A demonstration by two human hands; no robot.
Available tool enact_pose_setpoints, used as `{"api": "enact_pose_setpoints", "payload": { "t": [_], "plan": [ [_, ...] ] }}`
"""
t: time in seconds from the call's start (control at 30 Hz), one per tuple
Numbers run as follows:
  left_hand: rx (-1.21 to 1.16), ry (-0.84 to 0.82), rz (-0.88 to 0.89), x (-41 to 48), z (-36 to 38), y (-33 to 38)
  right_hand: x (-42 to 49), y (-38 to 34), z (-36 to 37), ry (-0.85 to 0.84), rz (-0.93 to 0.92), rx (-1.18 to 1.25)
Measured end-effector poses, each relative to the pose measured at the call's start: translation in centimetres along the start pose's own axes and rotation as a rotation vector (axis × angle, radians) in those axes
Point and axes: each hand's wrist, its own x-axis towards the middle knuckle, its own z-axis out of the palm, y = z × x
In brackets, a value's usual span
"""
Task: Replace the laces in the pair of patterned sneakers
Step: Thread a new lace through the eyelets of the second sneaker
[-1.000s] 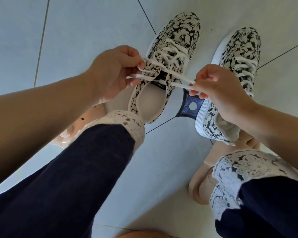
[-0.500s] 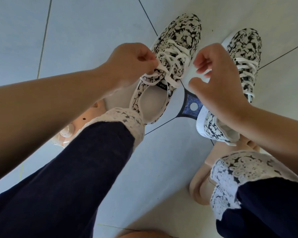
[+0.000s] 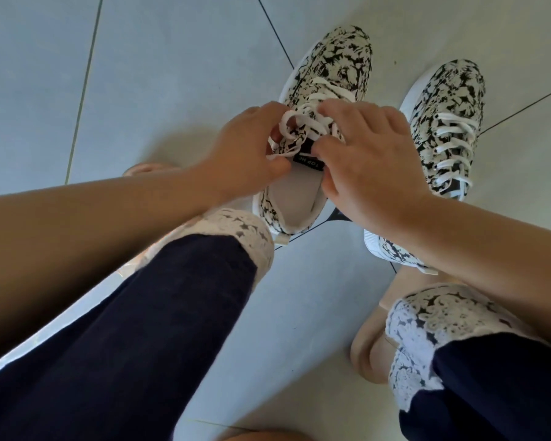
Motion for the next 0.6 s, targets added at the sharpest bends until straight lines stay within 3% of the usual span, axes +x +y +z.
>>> {"api": "enact_pose_setpoints", "payload": {
  "t": [0.33,0.5,0.6],
  "plan": [
    [-0.152,0.008,-0.111,-0.7,1.5,1.2,-0.2,1.5,1.1,-0.055,-0.038,-0.138],
    [-0.109,0.011,-0.080,-0.9,1.8,1.3,-0.9,1.6,-0.6,-0.004,-0.079,0.192],
    [-0.083,0.012,-0.075,-1.0,1.7,1.3,-2.2,1.2,-3.6,-0.037,-0.002,0.562]
  ]
}}
